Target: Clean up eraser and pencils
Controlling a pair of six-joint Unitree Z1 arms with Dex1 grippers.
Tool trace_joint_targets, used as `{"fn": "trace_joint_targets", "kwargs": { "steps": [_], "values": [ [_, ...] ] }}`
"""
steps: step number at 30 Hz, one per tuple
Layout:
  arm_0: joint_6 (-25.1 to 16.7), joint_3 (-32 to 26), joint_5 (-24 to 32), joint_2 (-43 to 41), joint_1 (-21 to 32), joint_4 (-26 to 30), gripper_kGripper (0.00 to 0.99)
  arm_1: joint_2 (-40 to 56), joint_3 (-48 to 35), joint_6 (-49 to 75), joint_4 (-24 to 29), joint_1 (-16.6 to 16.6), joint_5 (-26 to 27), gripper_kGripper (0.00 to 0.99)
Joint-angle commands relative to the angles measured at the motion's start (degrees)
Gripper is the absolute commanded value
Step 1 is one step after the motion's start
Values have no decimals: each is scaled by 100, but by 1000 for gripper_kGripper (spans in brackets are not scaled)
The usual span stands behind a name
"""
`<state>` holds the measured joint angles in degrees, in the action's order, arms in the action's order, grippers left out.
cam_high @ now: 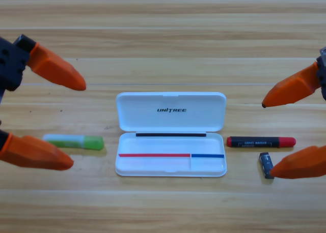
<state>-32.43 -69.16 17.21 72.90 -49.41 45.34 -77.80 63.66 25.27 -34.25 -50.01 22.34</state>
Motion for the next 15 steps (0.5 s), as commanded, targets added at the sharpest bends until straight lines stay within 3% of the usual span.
{"fn": "trace_joint_targets", "kwargs": {
  "steps": [1,15],
  "values": [
    [96,174,11,-13,-112,-78,979,-60,-56,-31,-99,-132,104,985],
    [123,183,-51,84,-112,-86,979,-34,-135,-418,-134,-123,51,989]
  ]
}}
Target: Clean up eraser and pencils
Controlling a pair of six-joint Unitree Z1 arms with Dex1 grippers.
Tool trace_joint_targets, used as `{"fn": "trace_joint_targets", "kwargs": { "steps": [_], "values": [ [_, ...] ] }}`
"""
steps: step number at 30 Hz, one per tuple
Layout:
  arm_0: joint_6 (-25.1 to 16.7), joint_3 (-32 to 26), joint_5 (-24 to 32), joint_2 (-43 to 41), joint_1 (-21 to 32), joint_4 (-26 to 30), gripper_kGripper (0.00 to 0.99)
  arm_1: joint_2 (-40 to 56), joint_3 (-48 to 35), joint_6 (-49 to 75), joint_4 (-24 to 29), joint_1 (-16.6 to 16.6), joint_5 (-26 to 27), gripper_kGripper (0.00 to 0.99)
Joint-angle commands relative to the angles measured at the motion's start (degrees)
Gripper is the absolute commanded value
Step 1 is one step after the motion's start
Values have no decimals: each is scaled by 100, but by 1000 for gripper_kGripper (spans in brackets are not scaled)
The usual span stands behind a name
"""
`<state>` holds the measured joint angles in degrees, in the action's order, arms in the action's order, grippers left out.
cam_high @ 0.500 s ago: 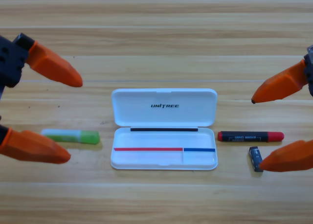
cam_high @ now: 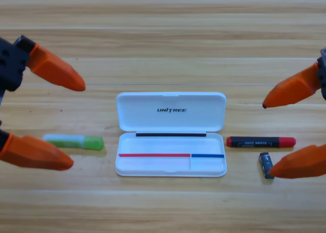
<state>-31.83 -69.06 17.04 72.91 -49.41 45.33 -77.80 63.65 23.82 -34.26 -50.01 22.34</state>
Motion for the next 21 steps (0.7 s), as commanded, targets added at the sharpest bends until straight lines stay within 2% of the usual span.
{"fn": "trace_joint_targets", "kwargs": {
  "steps": [1,4,8,11,14,21],
  "values": [
    [62,164,-34,74,-112,-86,979,-51,-125,-396,-152,-70,-19,989],
    [71,173,-34,83,-112,-86,979,-148,-116,-774,-301,237,-397,989],
    [71,164,-42,109,-112,-86,979,-306,-204,-1240,-556,510,-502,988],
    [80,173,-42,109,-112,-86,979,-517,-266,-1908,-547,519,-1425,985],
    [80,164,-42,109,-112,-86,979,-781,-195,-2558,-556,545,-2040,986],
    [80,173,-42,145,-112,-86,979,-1466,-327,-3068,-556,580,-2040,988]
  ]
}}
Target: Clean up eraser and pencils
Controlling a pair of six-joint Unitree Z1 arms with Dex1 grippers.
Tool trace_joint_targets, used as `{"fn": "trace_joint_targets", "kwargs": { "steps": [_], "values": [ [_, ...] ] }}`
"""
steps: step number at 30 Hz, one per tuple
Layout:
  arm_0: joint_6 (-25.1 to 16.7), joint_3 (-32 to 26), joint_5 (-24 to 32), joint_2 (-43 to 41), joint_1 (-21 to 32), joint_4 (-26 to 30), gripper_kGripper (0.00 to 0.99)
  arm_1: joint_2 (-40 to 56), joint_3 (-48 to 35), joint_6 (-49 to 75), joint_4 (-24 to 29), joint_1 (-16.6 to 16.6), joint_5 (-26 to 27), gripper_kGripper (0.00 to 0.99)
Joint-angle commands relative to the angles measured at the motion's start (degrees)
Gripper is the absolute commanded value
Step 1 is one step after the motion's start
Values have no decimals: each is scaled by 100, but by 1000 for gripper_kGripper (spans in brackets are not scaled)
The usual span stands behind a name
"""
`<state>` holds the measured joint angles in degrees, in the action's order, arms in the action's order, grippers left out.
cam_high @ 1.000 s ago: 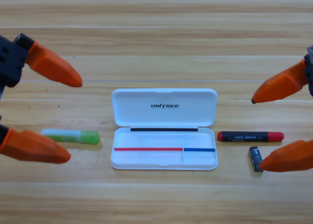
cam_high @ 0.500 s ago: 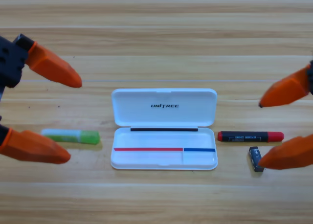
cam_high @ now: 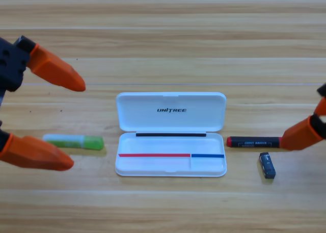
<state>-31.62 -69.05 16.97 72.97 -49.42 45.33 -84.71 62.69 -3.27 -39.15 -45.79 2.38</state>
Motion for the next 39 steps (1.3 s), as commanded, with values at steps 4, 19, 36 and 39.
{"fn": "trace_joint_targets", "kwargs": {
  "steps": [4,19,36,39],
  "values": [
    [42,164,-54,156,-112,-77,979,-1329,-169,-1185,-5,158,-211,990],
    [-2313,-1435,-1442,1887,2076,1224,989,-2955,182,-2626,575,254,-396,897],
    [-3518,-1031,-915,3171,2850,1031,982,-3482,376,-2749,496,254,-185,163],
    [-3491,-1031,-915,3355,2771,1022,985,-3482,385,-2749,399,254,-124,161]
  ]
}}
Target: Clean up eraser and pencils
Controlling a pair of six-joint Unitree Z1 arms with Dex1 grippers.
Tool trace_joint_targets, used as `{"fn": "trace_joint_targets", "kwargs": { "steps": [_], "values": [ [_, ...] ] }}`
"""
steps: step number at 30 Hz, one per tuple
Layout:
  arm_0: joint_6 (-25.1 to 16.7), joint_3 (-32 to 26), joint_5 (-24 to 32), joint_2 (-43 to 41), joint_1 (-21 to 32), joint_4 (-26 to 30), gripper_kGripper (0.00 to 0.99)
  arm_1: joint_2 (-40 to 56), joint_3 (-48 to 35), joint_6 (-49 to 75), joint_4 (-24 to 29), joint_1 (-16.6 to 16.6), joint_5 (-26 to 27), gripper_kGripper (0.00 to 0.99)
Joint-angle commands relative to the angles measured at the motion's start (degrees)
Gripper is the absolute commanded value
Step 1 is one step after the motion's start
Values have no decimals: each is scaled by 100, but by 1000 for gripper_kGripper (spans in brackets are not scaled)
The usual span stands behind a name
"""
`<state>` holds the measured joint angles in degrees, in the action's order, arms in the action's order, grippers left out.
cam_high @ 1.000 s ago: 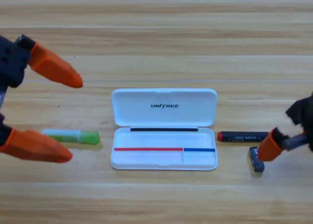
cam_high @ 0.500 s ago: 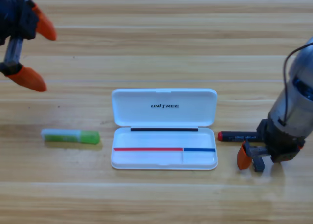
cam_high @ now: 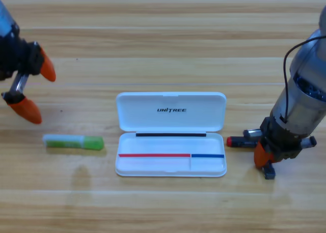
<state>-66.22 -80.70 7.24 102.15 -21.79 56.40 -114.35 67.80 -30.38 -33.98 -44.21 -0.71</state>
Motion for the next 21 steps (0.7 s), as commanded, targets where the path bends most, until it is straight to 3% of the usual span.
{"fn": "trace_joint_targets", "kwargs": {
  "steps": [1,3,4,5,9,12,16,21],
  "values": [
    [-5,134,49,498,-27,-86,988,-518,-127,-38,-135,97,185,161],
    [74,142,31,604,-106,-121,990,-526,-127,-29,-170,97,185,140],
    [127,160,5,630,-142,-165,990,-526,-127,-29,-179,97,185,23],
    [180,204,-21,648,-177,-226,990,-526,-127,-29,-206,97,185,0],
    [364,309,-197,727,-326,-437,990,-395,-56,94,-434,79,290,0],
    [452,309,-250,806,-405,-481,989,-105,436,1272,-1155,-132,352,0],
    [575,406,-373,911,-537,-604,988,133,1368,3794,-2289,-545,343,0],
    [690,643,-637,999,-730,-912,988,10,1921,5807,-2403,-782,492,0]
  ]
}}
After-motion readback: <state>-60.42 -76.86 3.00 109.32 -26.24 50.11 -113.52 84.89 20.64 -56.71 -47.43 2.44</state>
